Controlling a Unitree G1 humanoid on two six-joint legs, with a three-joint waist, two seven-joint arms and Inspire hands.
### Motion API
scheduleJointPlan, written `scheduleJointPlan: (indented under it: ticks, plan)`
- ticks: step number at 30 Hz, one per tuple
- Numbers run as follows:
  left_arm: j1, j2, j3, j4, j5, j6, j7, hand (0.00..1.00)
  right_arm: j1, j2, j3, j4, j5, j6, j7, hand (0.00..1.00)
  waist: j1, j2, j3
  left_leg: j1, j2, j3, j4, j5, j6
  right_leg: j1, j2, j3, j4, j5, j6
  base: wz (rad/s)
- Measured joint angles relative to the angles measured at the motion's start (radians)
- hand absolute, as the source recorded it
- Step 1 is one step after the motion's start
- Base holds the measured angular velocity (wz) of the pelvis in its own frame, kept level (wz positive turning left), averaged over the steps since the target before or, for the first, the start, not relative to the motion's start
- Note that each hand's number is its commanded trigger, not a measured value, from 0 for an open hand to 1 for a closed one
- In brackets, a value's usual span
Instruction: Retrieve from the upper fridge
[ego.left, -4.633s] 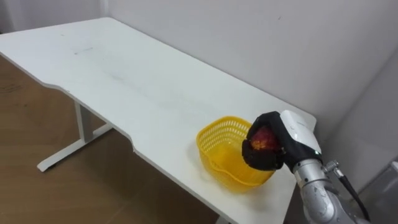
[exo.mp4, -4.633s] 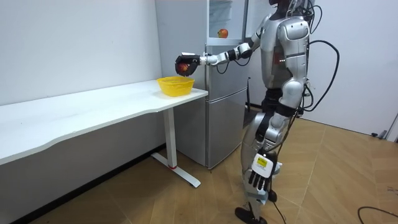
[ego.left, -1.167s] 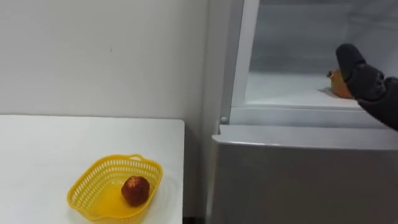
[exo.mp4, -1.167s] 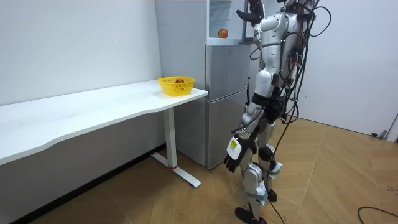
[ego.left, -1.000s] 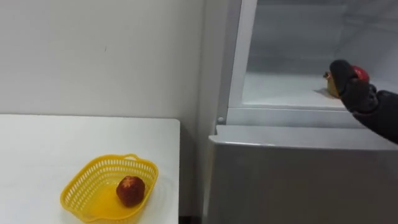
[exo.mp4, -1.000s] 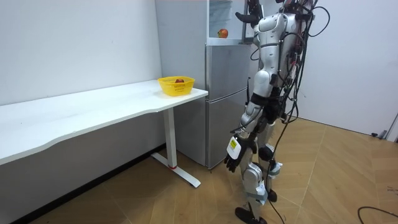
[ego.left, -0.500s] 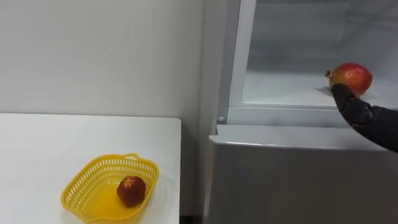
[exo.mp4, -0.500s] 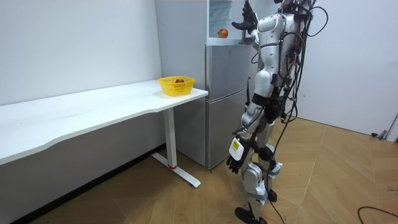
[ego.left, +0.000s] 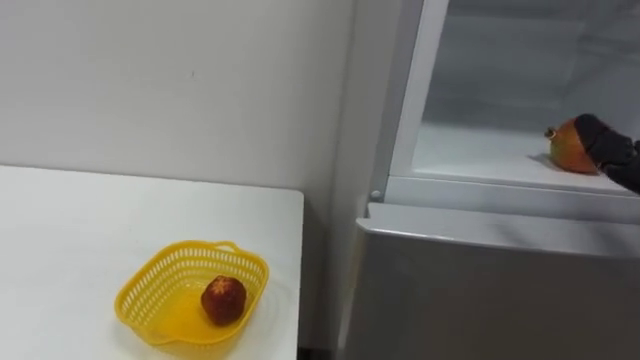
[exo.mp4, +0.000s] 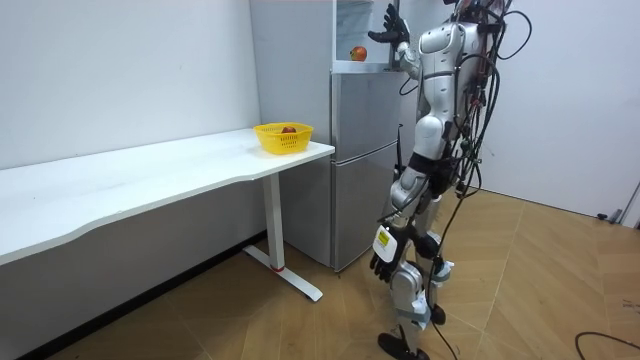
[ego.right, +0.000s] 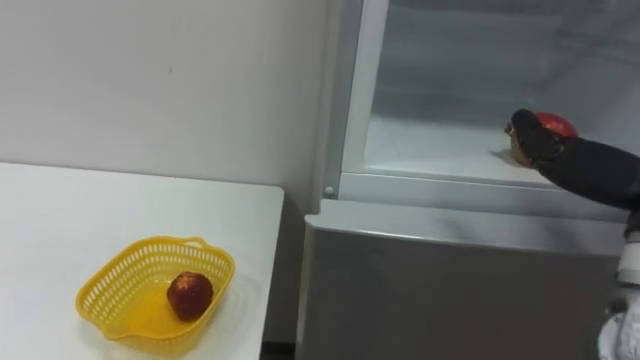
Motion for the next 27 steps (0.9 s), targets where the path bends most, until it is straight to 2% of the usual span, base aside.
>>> scheduleJointPlan:
  ticks: [5,7,9,12,15,17,22,25,27]
  plan:
    - [0.001,0.005,0.005,-0.023,0.001,0.002,-0.009,0.0,-0.022,-0.037,0.0,0.101,0.067,0.013,0.044,0.0,0.003,0.003,-0.0004,-0.012,-0.004,-0.015,0.003,0.0,0.0,-0.005,-0.004,-0.014,0.0,-0.002,0.002,0.08]
    - [0.0,0.005,0.007,-0.03,0.003,0.001,-0.009,0.0,-0.03,-0.041,0.0,0.137,0.075,0.022,0.06,0.0,0.004,0.004,-0.0014,-0.017,-0.004,-0.016,0.005,0.0,0.0,-0.008,-0.004,-0.014,0.0,-0.002,0.002,0.0]
    - [-0.001,0.004,0.02,-0.037,0.002,0.0,-0.01,0.0,-0.031,-0.047,0.0,0.151,0.078,0.024,0.078,0.0,0.005,0.006,-0.0058,-0.029,-0.004,-0.017,0.01,0.0,0.0,-0.02,-0.005,-0.016,0.0,-0.002,0.002,0.0]
    - [0.0,0.004,0.022,-0.04,0.002,0.004,-0.005,0.0,-0.057,-0.049,0.0,0.208,0.098,0.027,0.11,0.0,0.003,0.009,-0.0067,-0.03,-0.004,-0.017,0.018,0.0,0.0,-0.02,-0.006,-0.022,0.003,-0.002,0.002,0.0]
    - [0.002,0.003,0.024,-0.051,0.001,0.014,0.0,0.0,-0.094,-0.057,0.0,0.257,0.163,0.064,0.147,0.0,-0.004,0.008,-0.0074,-0.031,-0.004,-0.017,0.017,0.0,0.0,-0.021,-0.007,-0.023,0.003,-0.002,0.002,0.0]
    - [0.006,0.003,0.03,-0.069,0.001,0.022,0.01,0.0,-0.117,-0.081,0.001,0.281,0.226,0.089,0.183,0.0,-0.006,0.007,-0.0076,-0.032,-0.005,-0.018,0.018,0.0,0.0,-0.021,-0.008,-0.027,0.003,-0.002,0.002,0.04]
    - [0.01,0.005,0.06,-0.075,0.001,0.03,0.017,0.0,-0.127,-0.125,0.001,0.303,0.236,0.101,0.233,0.0,-0.008,-0.002,-0.0104,-0.03,-0.005,-0.018,0.019,0.0,0.001,-0.018,-0.008,-0.028,0.004,-0.002,0.002,0.0]
    - [0.01,0.005,0.061,-0.075,0.001,0.039,0.017,0.0,-0.129,-0.139,0.002,0.324,0.229,0.123,0.257,0.0,-0.01,-0.012,-0.0134,-0.029,-0.005,-0.019,0.023,0.0,0.001,-0.016,-0.008,-0.026,0.006,-0.002,0.002,0.0]
    - [0.011,0.005,0.061,-0.075,0.001,0.048,0.016,0.0,-0.143,-0.14,0.003,0.354,0.22,0.137,0.27,0.0,-0.013,-0.017,-0.0123,-0.031,-0.005,-0.022,0.027,0.0,0.001,-0.015,-0.008,-0.027,0.009,-0.002,0.002,0.0]
